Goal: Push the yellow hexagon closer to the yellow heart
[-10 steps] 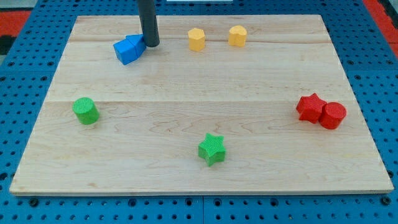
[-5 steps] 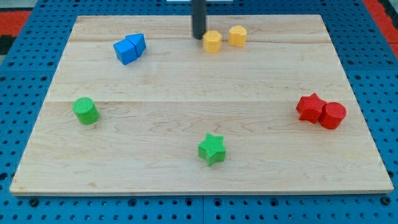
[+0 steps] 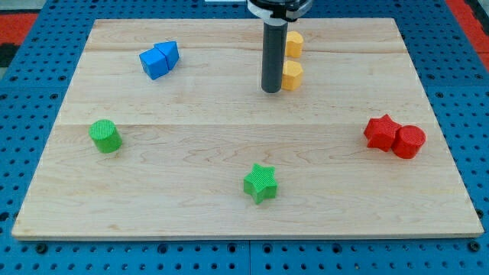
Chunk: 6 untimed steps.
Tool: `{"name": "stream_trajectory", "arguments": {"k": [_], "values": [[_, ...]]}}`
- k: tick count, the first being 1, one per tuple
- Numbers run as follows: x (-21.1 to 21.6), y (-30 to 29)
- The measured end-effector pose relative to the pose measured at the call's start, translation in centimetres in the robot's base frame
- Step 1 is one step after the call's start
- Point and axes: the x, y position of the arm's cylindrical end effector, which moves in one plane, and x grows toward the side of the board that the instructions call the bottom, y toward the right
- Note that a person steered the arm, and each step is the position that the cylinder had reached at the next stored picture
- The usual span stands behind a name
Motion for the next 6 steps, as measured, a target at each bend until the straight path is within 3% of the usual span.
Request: {"name": "stream_trajectory", "arguments": {"k": [1, 2, 3, 4, 5, 6], "values": [[0.5, 4.4], [-2.3, 5.8], [-4.8, 5.6], [-1.1, 5.7], [-0.7, 4.6], [-3.5, 3.9]]}}
